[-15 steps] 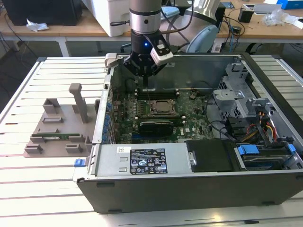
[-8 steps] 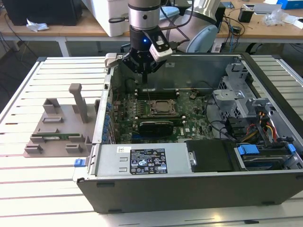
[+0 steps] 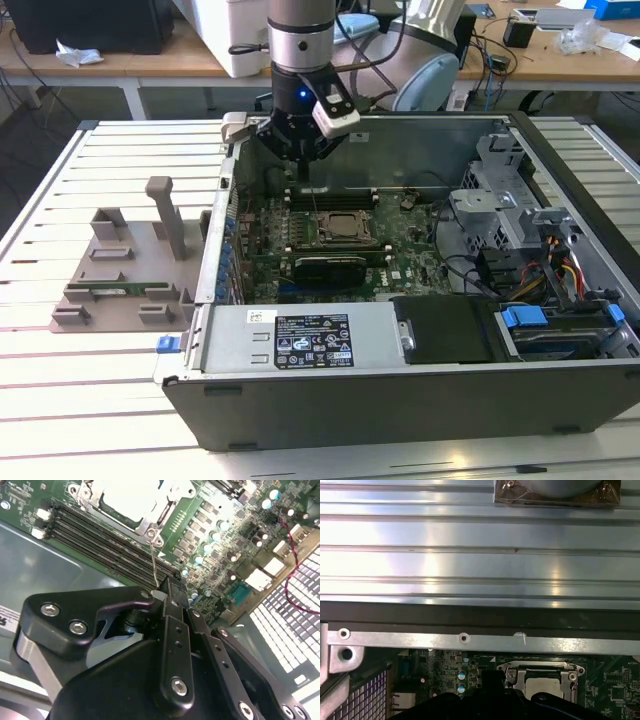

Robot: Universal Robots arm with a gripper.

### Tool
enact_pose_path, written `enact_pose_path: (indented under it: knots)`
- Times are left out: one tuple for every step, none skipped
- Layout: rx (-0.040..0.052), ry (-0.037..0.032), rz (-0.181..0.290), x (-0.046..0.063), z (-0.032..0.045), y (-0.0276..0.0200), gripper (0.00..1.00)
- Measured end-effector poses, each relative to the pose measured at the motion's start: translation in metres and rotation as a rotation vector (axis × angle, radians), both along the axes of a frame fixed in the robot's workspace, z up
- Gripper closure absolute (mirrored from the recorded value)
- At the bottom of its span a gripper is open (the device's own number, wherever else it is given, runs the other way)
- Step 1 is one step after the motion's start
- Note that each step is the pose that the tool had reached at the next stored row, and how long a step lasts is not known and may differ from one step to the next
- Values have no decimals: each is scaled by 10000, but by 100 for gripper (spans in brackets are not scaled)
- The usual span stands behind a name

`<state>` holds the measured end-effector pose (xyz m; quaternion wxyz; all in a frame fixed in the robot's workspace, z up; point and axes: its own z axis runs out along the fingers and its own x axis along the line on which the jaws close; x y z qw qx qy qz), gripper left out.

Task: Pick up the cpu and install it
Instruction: 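Install the first cpu locking lever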

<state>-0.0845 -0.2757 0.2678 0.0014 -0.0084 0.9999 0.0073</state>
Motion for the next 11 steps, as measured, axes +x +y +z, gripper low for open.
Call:
enact_pose_path:
  knots:
    - [-1,2,4,31,-2,0,89]
    - [0,4,5,50,-3,0,89]
    - [1,8,6,84,-5,1,89]
    - [0,11,7,95,-6,0,89]
    - [1,12,7,109,-8,1,89]
    - [2,15,8,120,-10,0,89]
    - [1,16,8,127,-11,0,89]
    - [0,20,7,146,-13,1,89]
    - [0,23,7,169,-16,0,89]
    - [0,27,7,188,-18,0,89]
    - [0,29,7,207,-20,0,89]
